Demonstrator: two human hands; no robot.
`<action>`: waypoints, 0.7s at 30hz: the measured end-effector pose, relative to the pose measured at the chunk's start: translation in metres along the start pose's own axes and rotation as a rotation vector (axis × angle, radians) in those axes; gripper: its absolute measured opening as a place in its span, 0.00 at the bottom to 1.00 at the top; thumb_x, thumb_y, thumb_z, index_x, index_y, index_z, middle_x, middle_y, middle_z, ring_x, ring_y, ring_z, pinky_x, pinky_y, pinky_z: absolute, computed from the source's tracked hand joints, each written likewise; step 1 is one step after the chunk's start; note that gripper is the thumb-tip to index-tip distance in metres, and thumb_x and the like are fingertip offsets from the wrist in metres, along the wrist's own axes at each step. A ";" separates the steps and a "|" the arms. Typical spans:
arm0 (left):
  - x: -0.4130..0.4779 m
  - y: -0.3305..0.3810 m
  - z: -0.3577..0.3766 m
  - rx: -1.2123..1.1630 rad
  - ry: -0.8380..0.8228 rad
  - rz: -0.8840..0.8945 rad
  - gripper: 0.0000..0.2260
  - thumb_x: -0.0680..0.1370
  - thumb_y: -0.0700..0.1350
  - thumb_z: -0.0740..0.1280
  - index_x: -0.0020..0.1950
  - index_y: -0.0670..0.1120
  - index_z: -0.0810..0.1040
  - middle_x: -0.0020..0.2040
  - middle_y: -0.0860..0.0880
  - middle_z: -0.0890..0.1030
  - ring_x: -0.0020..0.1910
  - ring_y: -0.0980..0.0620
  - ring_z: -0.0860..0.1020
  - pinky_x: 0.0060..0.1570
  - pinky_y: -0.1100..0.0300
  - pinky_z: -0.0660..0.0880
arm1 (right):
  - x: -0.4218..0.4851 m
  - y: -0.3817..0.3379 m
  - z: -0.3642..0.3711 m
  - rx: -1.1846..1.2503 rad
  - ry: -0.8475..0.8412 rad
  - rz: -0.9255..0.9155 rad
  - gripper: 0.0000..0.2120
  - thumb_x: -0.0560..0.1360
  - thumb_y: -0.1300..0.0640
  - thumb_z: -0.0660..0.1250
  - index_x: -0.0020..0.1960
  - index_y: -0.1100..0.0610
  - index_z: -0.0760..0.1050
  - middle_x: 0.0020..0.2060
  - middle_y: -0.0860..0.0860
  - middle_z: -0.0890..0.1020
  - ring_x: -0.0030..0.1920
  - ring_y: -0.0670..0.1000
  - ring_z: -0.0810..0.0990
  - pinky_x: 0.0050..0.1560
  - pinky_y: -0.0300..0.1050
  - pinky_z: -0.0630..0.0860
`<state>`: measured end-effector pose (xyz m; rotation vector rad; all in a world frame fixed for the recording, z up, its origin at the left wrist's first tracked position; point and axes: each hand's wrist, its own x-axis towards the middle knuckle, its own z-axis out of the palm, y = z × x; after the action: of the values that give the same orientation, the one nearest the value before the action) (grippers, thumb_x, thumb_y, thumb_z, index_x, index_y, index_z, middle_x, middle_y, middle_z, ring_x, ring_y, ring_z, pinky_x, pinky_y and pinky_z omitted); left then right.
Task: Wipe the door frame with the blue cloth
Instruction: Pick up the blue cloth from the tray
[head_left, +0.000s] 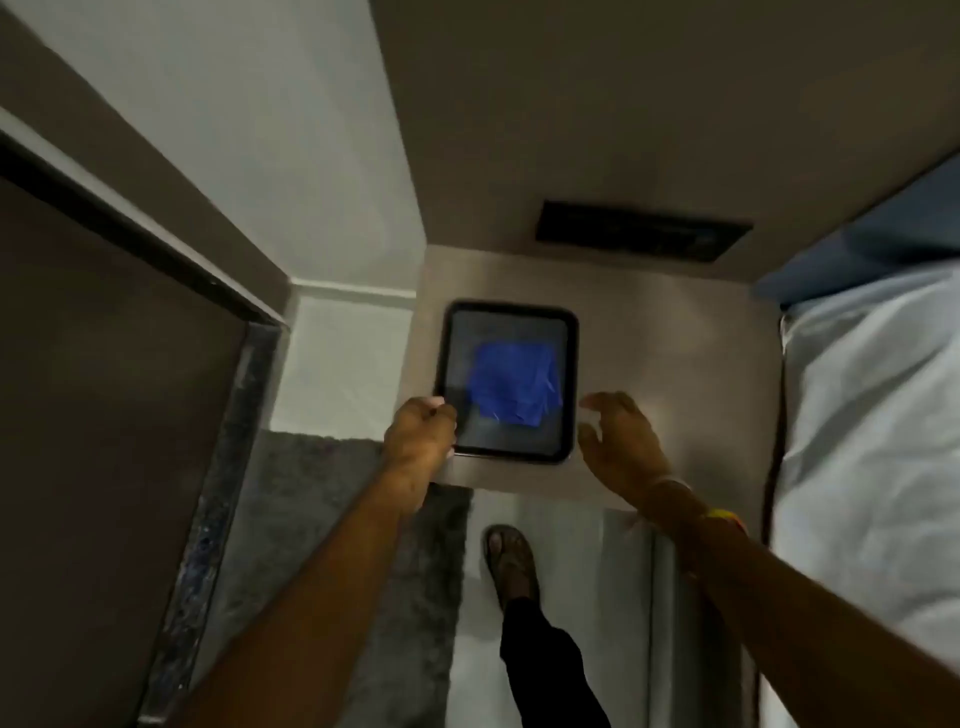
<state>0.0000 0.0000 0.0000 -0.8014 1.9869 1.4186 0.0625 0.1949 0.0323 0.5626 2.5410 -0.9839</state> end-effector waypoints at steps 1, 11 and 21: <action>0.019 -0.007 0.018 0.020 0.011 -0.012 0.12 0.76 0.44 0.63 0.59 0.42 0.74 0.43 0.42 0.82 0.44 0.40 0.80 0.51 0.49 0.78 | 0.019 0.012 0.011 -0.004 -0.025 0.016 0.16 0.75 0.65 0.62 0.63 0.65 0.69 0.61 0.64 0.72 0.54 0.65 0.76 0.58 0.50 0.71; 0.115 -0.027 0.091 0.458 0.084 0.251 0.15 0.76 0.48 0.66 0.58 0.39 0.74 0.48 0.45 0.78 0.44 0.51 0.76 0.35 0.73 0.69 | 0.093 0.047 0.092 -0.048 -0.216 -0.158 0.27 0.76 0.62 0.62 0.72 0.61 0.57 0.72 0.58 0.61 0.72 0.59 0.58 0.73 0.50 0.56; 0.127 -0.022 0.101 0.254 -0.095 -0.021 0.15 0.74 0.48 0.68 0.56 0.42 0.74 0.46 0.46 0.79 0.38 0.53 0.78 0.28 0.65 0.72 | 0.090 0.061 0.110 0.114 -0.157 -0.149 0.35 0.71 0.58 0.70 0.72 0.60 0.57 0.73 0.55 0.60 0.72 0.55 0.58 0.72 0.44 0.56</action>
<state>-0.0575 0.0722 -0.1358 -0.6284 2.0266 1.1403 0.0344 0.1804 -0.1193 0.3163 2.4264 -1.1821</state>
